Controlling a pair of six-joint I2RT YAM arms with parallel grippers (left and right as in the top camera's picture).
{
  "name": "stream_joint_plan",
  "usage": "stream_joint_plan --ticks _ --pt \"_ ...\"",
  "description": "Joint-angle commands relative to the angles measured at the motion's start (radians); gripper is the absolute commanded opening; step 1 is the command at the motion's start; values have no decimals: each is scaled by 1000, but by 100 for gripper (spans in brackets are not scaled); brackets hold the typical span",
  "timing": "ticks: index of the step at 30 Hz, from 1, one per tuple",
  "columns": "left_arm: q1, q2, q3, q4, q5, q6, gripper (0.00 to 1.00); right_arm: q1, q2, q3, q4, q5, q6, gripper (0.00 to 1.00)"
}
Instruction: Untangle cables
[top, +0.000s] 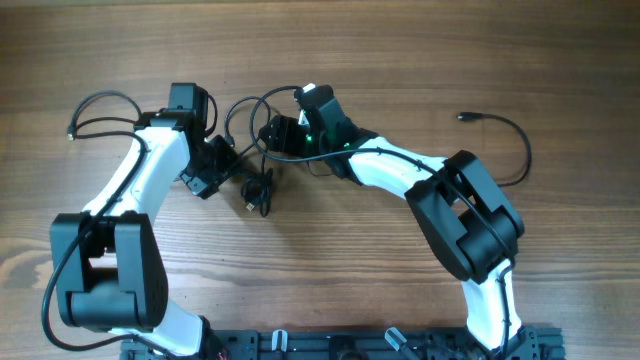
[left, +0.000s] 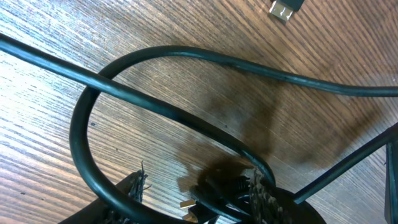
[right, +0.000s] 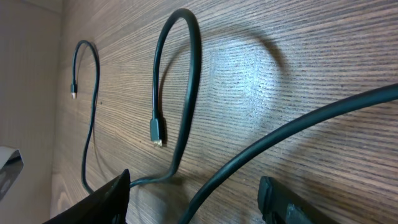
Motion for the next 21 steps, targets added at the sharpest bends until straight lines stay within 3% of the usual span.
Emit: stream_joint_plan --ticks 1,3,6,12,14,21 --pt "-3 6 -11 3 -16 -2 50 5 26 16 -22 9 37 59" --pt "-3 6 -11 3 -16 -2 40 7 26 16 -55 -10 81 44" --pt "-3 6 -11 3 -16 -2 31 16 26 16 -117 -38 111 37" --pt "-3 6 -11 11 -16 -2 17 35 26 16 -153 -61 115 38" --pt "-3 6 -11 15 -12 -2 12 40 26 16 -145 -91 179 39" --pt "-3 6 -11 15 -12 -2 7 40 26 16 -142 -154 296 45"
